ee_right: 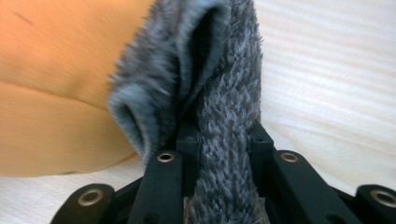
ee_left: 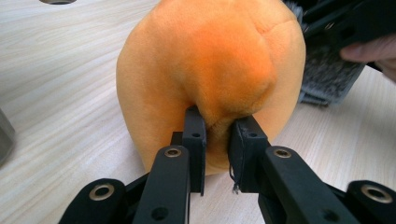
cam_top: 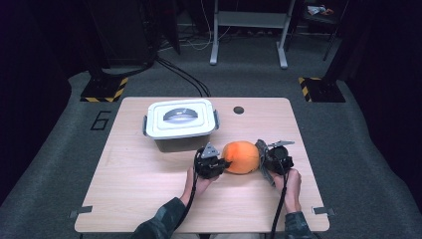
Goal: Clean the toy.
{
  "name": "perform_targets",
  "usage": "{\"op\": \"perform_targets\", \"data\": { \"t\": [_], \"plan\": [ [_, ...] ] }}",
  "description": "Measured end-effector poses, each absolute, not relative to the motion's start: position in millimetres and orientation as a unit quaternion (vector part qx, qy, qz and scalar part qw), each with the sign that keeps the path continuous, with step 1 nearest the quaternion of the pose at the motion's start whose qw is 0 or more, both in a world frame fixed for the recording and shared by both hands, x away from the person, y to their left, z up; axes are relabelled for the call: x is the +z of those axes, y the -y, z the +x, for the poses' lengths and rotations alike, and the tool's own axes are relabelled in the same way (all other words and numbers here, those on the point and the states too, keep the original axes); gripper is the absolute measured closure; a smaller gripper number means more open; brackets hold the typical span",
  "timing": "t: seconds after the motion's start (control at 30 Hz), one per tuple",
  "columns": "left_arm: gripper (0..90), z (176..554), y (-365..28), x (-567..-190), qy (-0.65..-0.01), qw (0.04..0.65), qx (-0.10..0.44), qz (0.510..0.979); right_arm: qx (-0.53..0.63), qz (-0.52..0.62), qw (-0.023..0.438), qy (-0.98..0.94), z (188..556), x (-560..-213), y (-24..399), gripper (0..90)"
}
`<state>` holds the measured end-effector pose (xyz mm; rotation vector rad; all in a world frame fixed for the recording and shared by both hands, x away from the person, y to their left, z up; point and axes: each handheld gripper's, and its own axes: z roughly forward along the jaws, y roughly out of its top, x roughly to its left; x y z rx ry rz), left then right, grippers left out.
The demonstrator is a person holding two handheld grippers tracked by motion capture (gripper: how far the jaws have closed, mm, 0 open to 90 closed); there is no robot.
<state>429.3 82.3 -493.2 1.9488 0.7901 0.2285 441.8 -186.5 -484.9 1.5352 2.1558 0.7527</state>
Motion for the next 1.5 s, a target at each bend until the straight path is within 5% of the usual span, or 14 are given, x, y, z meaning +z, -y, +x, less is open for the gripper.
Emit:
{"op": "perform_targets", "data": {
  "t": [0.2,0.43,0.77,1.17,1.3,1.5],
  "plan": [
    [77.9,430,-84,-493,-0.326,0.491,0.094,0.803,0.271,0.55,0.186,-0.768,443,-491,190,73.5],
    [77.6,430,-85,-494,-0.323,0.493,0.093,0.803,0.308,0.555,0.222,-0.74,422,-454,202,73.6],
    [74.9,430,-85,-494,-0.322,0.496,0.096,0.801,0.331,0.508,0.222,-0.763,419,-440,173,73.7],
    [40.7,423,-80,-490,-0.298,0.479,0.144,0.813,0.333,0.516,0.223,-0.757,422,-441,172,73.7],
    [47.1,424,-74,-493,-0.292,0.47,0.153,0.819,0.333,0.513,0.224,-0.759,423,-442,173,73.7],
    [73.7,424,-70,-495,-0.296,0.475,0.171,0.811,0.338,0.516,0.225,-0.755,421,-442,177,73.6]
  ]
}}
